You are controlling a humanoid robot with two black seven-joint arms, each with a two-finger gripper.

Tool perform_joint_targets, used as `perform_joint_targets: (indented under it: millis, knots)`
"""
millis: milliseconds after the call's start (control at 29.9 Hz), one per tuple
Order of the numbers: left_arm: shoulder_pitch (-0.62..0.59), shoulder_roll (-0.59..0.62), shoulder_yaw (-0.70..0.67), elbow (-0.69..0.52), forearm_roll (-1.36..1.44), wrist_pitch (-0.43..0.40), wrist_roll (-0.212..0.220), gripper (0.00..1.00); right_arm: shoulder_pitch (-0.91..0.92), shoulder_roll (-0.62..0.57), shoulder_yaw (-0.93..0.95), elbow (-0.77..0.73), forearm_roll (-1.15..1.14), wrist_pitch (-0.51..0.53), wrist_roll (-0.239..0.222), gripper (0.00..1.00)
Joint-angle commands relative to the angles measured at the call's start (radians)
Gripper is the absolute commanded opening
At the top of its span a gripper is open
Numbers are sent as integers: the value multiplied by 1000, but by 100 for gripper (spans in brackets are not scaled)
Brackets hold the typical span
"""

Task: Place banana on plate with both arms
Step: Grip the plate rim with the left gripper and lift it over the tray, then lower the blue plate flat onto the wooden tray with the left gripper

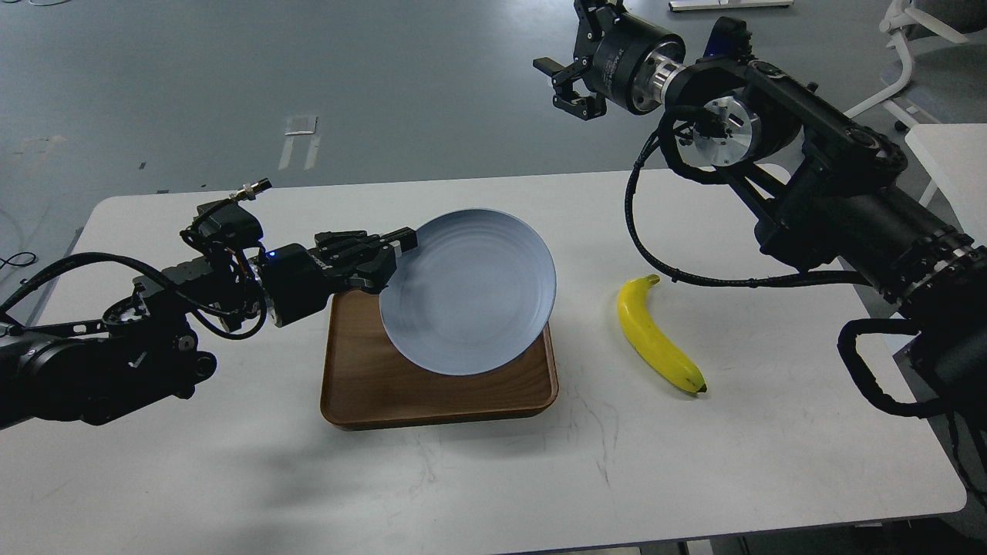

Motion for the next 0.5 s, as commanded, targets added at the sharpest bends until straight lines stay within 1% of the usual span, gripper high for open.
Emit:
perform_joint_targets:
  millis: [0, 134, 301, 467]
  knots:
    - [-3, -39, 27, 38, -2, 1, 0, 0, -3, 1, -1, 0, 0, 0, 0, 100]
    - [-3, -51, 53, 51, -2, -1, 0, 0, -1, 1, -3, 0, 0, 0, 0, 100]
    - [-4, -85, 54, 59, -5, 1, 0, 0, -1, 1, -3, 1, 0, 0, 0, 100]
    - [-3, -91, 58, 88, -2, 1, 0, 0, -4, 1, -1, 3, 0, 0, 0, 100]
